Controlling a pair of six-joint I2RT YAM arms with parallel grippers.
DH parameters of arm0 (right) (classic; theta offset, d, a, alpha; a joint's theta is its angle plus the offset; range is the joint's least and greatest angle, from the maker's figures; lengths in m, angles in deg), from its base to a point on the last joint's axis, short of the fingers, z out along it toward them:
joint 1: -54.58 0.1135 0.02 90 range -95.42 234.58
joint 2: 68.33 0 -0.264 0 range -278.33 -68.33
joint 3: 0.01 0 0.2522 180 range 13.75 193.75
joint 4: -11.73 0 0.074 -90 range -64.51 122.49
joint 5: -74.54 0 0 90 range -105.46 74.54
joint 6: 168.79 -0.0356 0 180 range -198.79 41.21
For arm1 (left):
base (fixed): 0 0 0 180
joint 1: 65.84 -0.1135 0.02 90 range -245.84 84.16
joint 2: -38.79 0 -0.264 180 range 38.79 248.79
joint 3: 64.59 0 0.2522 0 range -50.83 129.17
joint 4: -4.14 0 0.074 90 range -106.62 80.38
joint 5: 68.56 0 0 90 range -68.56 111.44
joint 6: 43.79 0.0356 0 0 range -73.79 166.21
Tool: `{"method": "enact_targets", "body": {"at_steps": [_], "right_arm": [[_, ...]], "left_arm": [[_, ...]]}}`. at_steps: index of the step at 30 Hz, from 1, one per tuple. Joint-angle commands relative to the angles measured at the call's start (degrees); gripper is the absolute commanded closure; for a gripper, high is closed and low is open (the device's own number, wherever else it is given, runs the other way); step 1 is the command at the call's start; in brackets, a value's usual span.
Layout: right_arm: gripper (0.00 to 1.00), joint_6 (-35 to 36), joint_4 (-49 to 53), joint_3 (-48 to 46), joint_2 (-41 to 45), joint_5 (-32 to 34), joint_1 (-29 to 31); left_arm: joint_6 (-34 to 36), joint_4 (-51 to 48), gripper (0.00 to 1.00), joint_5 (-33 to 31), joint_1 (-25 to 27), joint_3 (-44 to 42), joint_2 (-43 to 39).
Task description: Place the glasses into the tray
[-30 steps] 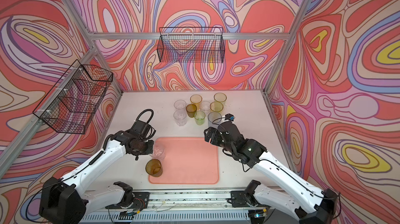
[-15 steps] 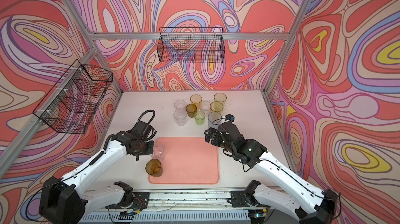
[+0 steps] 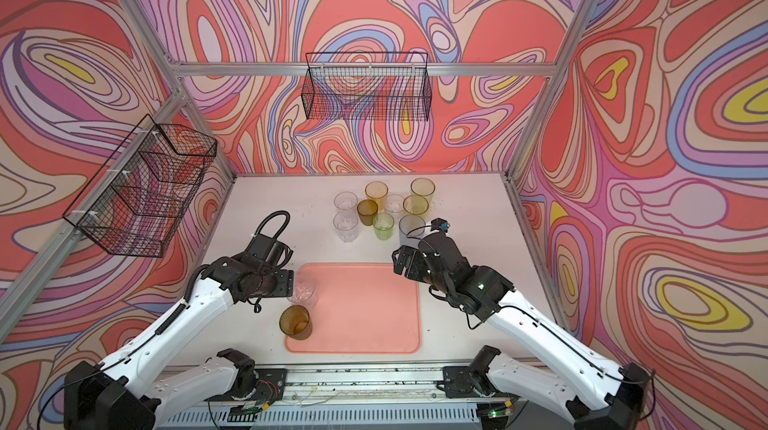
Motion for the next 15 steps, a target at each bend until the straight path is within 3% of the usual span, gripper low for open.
{"method": "enact_targets", "body": {"at_steps": [1, 8, 15], "right_arm": [[0.02, 1.4, 2.8, 3.2, -1.1, 0.1, -0.2], [0.01, 2.2, 1.4, 4.2, -0.3, -0.7, -0.3], [0.02, 2.2, -0.7, 7.0, -5.6, -3.0, -0.3]], "left_arm": [[-0.9, -2.6, 0.00, -4.8, 0.4, 1.2, -2.4], [0.3, -1.9, 0.00, -7.9, 0.3, 1.9, -4.4], [1.8, -1.5, 0.00, -8.2, -0.3, 2.9, -3.1]]}}
